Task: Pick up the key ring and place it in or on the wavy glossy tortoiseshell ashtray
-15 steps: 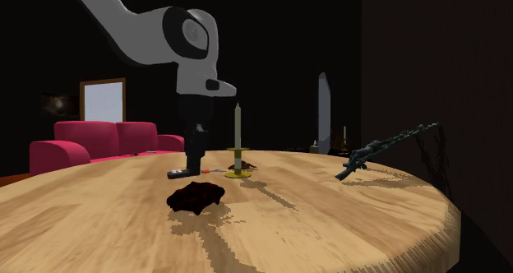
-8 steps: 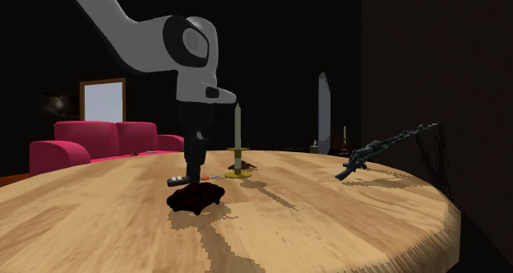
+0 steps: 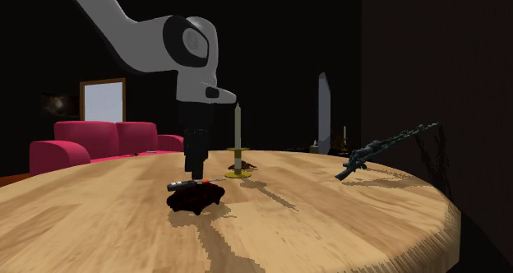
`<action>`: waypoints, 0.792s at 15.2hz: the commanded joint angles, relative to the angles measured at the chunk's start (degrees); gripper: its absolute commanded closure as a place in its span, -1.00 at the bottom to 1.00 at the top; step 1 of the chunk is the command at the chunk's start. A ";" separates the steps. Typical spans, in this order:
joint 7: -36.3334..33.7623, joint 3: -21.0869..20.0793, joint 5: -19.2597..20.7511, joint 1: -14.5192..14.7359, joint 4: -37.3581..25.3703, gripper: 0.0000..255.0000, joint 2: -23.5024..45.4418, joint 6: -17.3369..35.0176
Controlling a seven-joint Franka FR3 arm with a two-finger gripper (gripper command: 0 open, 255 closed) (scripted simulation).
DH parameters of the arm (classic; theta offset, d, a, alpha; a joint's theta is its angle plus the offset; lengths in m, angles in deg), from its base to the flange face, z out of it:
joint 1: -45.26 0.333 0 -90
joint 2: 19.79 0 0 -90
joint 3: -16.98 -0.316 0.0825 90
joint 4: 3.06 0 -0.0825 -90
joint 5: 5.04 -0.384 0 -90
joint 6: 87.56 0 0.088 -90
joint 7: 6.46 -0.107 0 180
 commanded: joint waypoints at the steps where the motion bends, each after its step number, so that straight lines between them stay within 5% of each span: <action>1: 0.34 0.12 -0.43 -0.07 -1.17 -1.00 -0.87 -1.94; 4: 1.04 0.49 -1.28 -0.24 -4.82 -1.00 -2.83 -7.34; 12: 1.04 0.50 -1.28 -0.24 -4.82 -1.00 -2.83 -7.34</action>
